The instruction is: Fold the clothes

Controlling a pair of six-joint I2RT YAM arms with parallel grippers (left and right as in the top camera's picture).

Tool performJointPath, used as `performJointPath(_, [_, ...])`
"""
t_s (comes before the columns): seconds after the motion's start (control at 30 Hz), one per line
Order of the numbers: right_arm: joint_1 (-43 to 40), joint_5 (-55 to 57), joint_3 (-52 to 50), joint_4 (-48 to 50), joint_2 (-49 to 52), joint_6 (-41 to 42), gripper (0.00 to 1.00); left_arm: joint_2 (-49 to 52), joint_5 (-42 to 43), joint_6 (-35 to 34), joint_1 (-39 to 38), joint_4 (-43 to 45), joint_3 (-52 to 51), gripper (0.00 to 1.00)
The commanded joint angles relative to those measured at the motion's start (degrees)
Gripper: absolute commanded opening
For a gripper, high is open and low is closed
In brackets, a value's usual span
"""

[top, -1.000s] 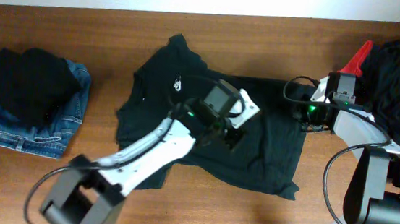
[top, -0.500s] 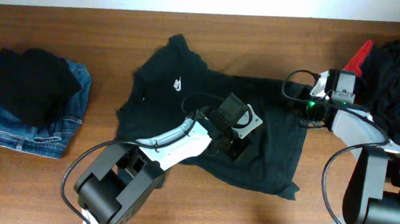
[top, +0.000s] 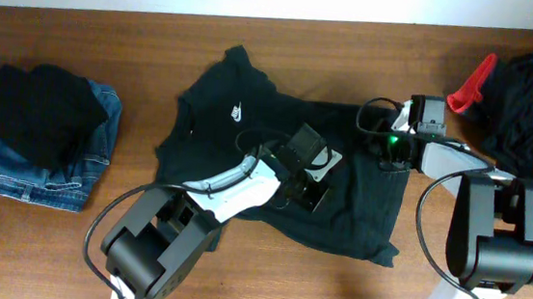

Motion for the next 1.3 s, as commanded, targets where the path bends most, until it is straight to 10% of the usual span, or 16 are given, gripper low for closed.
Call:
performJointPath(0.0, [0.31, 3.74, 0.61, 1.01, 3.65, 2.01, 0.04, 1.86, -0.37, -3.43, 0.79, 0.52, 0.33, 0.0])
performJointPath(0.53, [-2.64, 10.82, 6.78, 10.6, 8.02, -1.68, 0.04, 6.91, 7.34, -15.28, 5.55, -0.76, 0.31, 0.0])
performJointPath(0.77, [-2.64, 3.17, 18.99, -3.15, 7.63, -10.36, 0.05, 6.84, 7.69, -12.11, 5.44, 1.75, 1.55, 0.01])
performJointPath(0.93, [-3.19, -1.9, 27.85, -16.76, 5.51, -14.1, 0.23, 4.79, 8.26, -6.01, 6.14, -1.97, 5.97, 0.11])
performJointPath(1.27, [-3.23, -2.71, 36.83, -38.91, -3.32, -18.51, 0.53, -7.34, -22.86, 5.6, 10.47, -21.44, 17.9, 0.25])
